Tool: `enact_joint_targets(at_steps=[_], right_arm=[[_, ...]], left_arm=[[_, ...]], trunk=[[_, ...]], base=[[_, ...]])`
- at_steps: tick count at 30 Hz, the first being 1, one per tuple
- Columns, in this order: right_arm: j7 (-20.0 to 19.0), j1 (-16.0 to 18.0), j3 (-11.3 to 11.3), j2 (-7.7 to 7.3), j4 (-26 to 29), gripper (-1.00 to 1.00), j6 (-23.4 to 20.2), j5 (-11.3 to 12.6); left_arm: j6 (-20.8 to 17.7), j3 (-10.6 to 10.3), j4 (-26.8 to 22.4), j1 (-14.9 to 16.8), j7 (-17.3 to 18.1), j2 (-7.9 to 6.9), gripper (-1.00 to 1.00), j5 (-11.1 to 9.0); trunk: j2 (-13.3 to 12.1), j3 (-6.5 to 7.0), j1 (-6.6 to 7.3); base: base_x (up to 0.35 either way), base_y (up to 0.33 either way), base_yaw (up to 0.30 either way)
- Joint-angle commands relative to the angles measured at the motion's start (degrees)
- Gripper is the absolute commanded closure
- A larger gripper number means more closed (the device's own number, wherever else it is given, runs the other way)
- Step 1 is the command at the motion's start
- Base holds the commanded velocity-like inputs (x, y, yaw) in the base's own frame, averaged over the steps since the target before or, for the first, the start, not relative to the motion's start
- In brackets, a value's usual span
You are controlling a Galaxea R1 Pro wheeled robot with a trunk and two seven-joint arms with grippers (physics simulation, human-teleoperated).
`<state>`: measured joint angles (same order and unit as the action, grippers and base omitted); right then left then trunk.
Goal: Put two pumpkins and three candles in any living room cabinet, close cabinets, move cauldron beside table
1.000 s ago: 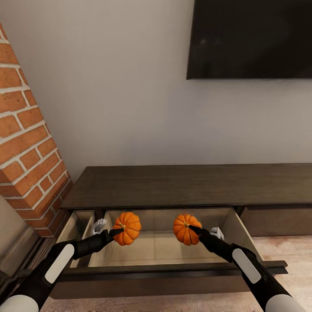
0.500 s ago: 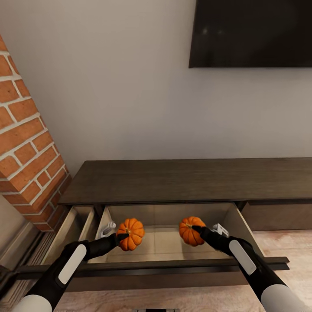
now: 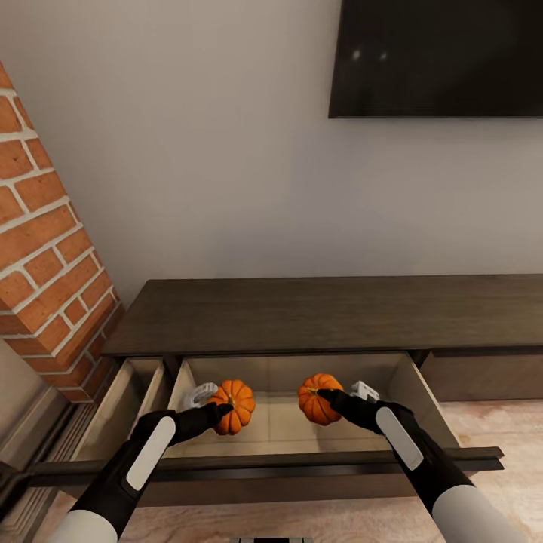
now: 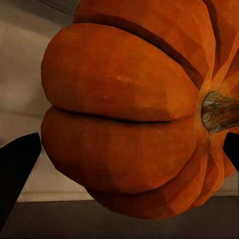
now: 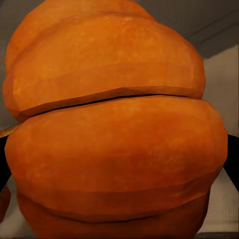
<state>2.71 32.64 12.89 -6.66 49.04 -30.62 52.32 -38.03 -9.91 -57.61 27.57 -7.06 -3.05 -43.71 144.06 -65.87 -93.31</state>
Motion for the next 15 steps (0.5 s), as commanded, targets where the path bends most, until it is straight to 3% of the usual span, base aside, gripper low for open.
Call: enact_joint_targets(at_steps=[1,4,11,15], right_arm=[[0.49,0.04,0.17,0.02,0.09,1.0,-0.25,0.28],[1.08,0.05,0.25,0.13,-0.05,1.0,-1.21,0.31],[3.51,0.05,0.43,0.28,-0.15,1.0,-1.63,0.32],[3.92,0.05,1.78,1.14,-0.16,1.0,-1.59,0.26]], left_arm=[[-0.1,-0.21,-0.11,0.03,-0.63,-0.01,1.0,-0.26],[-0.12,-0.35,-0.06,0.03,-0.74,0.6,1.0,0.46],[-0.11,-0.94,-0.05,0.03,-0.76,2.46,1.0,2.26],[-0.06,-1.35,-0.05,0.03,-0.76,2.91,1.0,2.95]], trunk=[[0.02,-0.05,0.01],[0.02,-0.05,0.01],[0.12,-1.6,-0.17],[0.13,-1.82,-0.19]], base=[[0.0,0.0,0.0],[0.0,0.0,0.0],[0.0,0.0,0.0],[0.0,0.0,0.0]])
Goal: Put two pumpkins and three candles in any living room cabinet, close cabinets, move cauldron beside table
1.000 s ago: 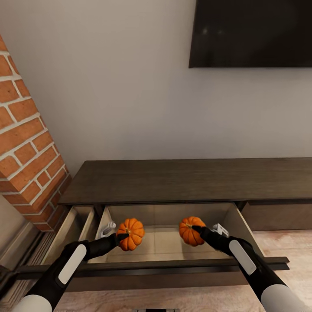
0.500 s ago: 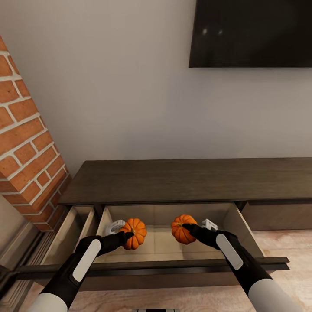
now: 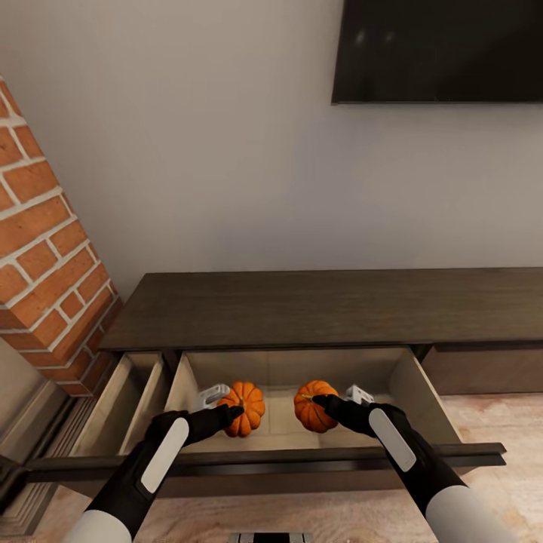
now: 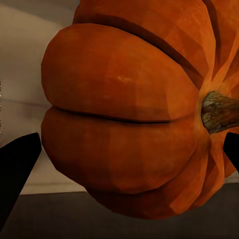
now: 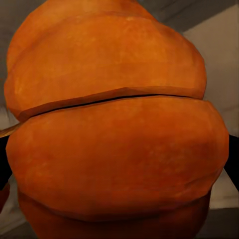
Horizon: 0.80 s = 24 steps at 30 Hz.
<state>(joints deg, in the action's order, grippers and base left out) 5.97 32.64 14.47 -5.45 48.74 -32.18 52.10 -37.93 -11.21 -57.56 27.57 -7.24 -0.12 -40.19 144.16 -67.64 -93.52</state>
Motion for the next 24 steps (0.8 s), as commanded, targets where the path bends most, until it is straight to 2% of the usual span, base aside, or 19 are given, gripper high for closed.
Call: enact_joint_targets(at_steps=[1,4,8,11,12,18,19,24], right_arm=[[0.71,0.05,0.42,0.21,0.13,1.0,-0.02,0.48],[1.17,0.05,0.78,0.95,0.12,1.0,0.02,0.08],[1.46,0.05,0.82,1.89,0.05,1.0,0.51,-2.36],[1.5,0.05,0.82,2.38,-0.04,1.0,0.69,-3.24],[1.5,0.05,0.82,2.41,-0.04,-1.0,0.76,-3.28],[1.51,0.05,0.82,2.46,-0.08,-1.0,0.88,-3.4],[1.46,0.05,0.86,2.5,-0.06,-1.0,0.89,-3.4],[1.44,0.05,0.9,2.47,-0.13,-1.0,0.89,-3.41]], left_arm=[[-0.15,-0.08,-0.1,0.03,-0.58,0.08,1.0,-0.3],[-0.13,-0.12,-0.1,0.03,-0.58,0.51,1.0,0.18],[-0.05,-0.13,-0.17,0.03,-0.58,0.71,1.0,0.36],[1.17,-0.13,-0.2,0.03,-0.58,0.73,1.0,0.36],[1.5,-0.13,-0.19,0.03,-0.58,0.73,1.0,0.35],[2.09,-0.13,-0.18,0.03,-0.58,0.73,1.0,0.38],[2.11,-0.13,-0.18,0.03,-0.58,0.73,-1.0,0.38],[2.47,-0.13,-0.18,0.03,-0.58,0.73,-1.0,0.45]], trunk=[[0.04,-0.27,-0.01],[0.08,-0.94,-0.08],[0.08,-0.94,-0.08],[0.08,-0.94,-0.08],[0.08,-0.94,-0.08],[0.08,-0.94,-0.08],[0.08,-0.94,-0.08],[0.08,-0.94,-0.08]], base=[[0.0,0.0,0.0],[0.0,0.0,0.0],[0.0,0.0,0.0],[0.0,0.0,0.0],[0.0,0.0,0.0],[0.0,0.0,0.0],[0.0,0.0,0.0],[0.0,0.0,0.0]])
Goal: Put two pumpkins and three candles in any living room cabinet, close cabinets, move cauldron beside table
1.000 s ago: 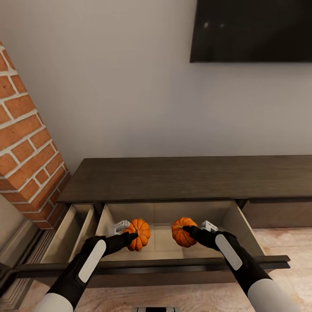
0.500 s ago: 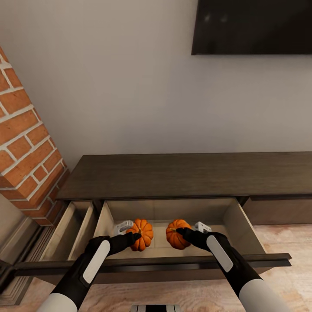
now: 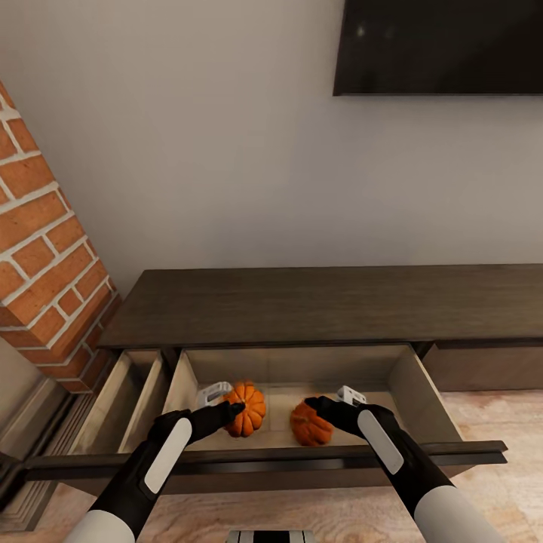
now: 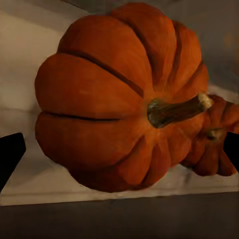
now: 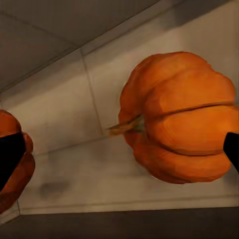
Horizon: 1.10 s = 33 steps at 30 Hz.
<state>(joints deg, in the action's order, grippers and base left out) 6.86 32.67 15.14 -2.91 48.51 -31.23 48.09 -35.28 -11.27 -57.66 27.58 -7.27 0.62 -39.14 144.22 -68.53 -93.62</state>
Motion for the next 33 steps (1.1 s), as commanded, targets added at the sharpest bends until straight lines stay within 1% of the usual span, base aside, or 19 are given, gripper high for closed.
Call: enact_joint_targets(at_steps=[1,5,13,15,20,22,24,27,28,33], right_arm=[[0.54,0.03,0.24,-0.08,0.1,-1.0,-0.06,0.6],[0.52,0.03,0.24,-0.01,0.1,-1.0,0.02,0.6],[0.15,0.03,0.27,-0.02,0.08,-1.0,0.1,0.6],[0.01,0.03,0.26,-0.02,0.07,-1.0,0.14,0.6],[-0.18,0.03,0.3,-0.14,-0.11,-1.0,1.78,0.69],[-0.37,0.03,0.21,-0.19,-0.14,-1.0,2.03,1.06],[-1.69,0.03,0.07,-0.23,-0.15,-1.0,2.14,1.39],[-5.46,0.03,-0.13,-0.27,-0.18,-1.0,2.21,1.46],[-6.14,0.03,-0.18,-0.28,-0.18,-1.0,2.2,1.5],[-7.58,0.03,-0.29,-0.31,-0.23,-1.0,2.03,1.82]], left_arm=[[-0.16,-0.08,-0.08,0.02,-0.55,-0.01,-1.0,-0.6],[-0.19,-0.07,-0.16,0.02,-0.55,-0.01,-1.0,-0.66],[-0.47,0.08,-0.23,0.02,-0.37,-0.03,-1.0,-0.78],[-0.75,0.2,-0.54,0.02,-0.24,-0.19,-1.0,-1.21],[-1.17,0.67,-0.85,0.03,0.1,-0.64,-1.0,-1.97],[-1.4,0.81,-0.92,0.04,0.1,-0.68,-1.0,-2.38],[-2.35,0.86,-1.45,0.07,0.08,-0.64,-1.0,-2.53],[-4.68,0.9,-3.02,0.08,0.01,-0.55,-1.0,-2.59],[-5.04,0.9,-3.36,0.06,-0.04,-0.55,-1.0,-2.6],[-5.7,0.9,-3.97,0.09,-0.02,-0.6,-1.0,-2.69]], trunk=[[0.02,-0.05,0.01],[0.02,-0.05,0.01],[-0.09,1.72,0.22],[-0.11,2.17,0.27],[-0.18,3.27,0.4],[-0.21,3.72,0.45],[-0.23,4.16,0.5],[-0.27,4.83,0.58],[-0.29,5.05,0.6],[-0.35,6.15,0.73]], base=[[0.0,0.0,0.0],[0.0,0.0,0.0],[0.0,0.0,0.0],[0.0,0.0,0.0],[0.0,0.0,0.0],[0.0,0.0,0.0],[0.0,0.0,0.0],[0.0,0.0,0.0],[0.0,0.0,0.0],[0.0,0.0,0.0]])
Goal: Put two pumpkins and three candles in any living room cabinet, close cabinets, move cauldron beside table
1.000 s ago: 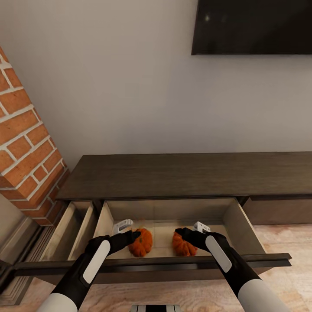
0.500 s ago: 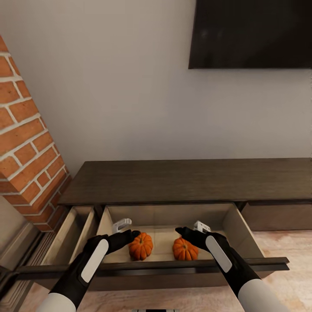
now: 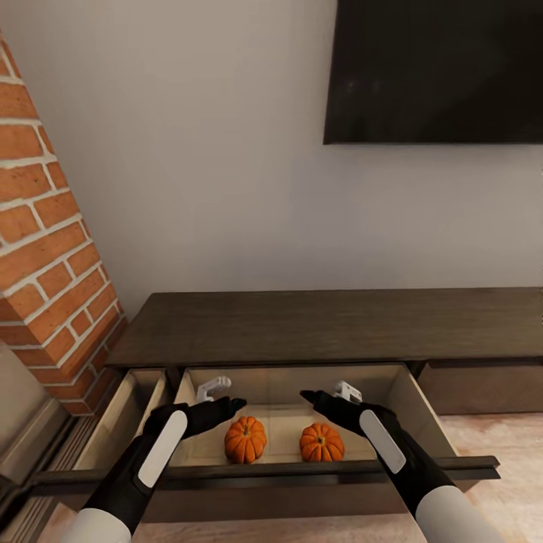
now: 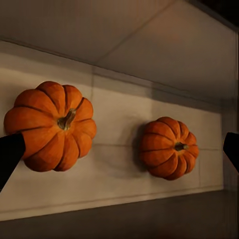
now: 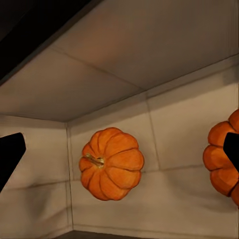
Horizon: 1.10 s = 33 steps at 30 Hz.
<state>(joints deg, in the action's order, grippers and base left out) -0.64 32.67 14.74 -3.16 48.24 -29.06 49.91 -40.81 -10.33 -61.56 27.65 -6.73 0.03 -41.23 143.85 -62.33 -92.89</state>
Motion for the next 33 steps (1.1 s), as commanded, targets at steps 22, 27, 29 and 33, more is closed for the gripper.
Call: enact_joint_targets(at_steps=[22,27,29,33], right_arm=[[-9.09,-0.06,-4.85,-0.48,-0.2,-1.0,-3.79,4.51],[-9.12,-0.06,-4.89,-1.98,-0.29,-1.0,-5.06,6.73],[-9.12,-0.07,-4.89,-2.2,-0.32,-1.0,-5.26,7.37],[-9.16,-0.11,-4.89,-2.34,-0.33,-1.0,-5.37,7.81]], left_arm=[[-13.53,3.08,-6.36,0.04,0.24,-7.99,-1.0,-19.03],[-13.76,3.11,-7.3,0.04,0.22,-8.64,-1.0,-20.42],[-13.77,3.08,-7.38,0.04,0.22,-8.78,-1.0,-20.5],[-13.77,3.1,-7.43,0.04,0.22,-8.88,-1.0,-20.54]], trunk=[[-0.28,4.83,0.58],[-0.34,5.94,0.7],[-0.37,6.38,0.76],[-0.42,7.27,0.86]], base=[[0.0,0.0,0.0],[-0.169,0.0,0.0],[-0.163,0.0,0.0],[-0.049,0.0,0.0]])
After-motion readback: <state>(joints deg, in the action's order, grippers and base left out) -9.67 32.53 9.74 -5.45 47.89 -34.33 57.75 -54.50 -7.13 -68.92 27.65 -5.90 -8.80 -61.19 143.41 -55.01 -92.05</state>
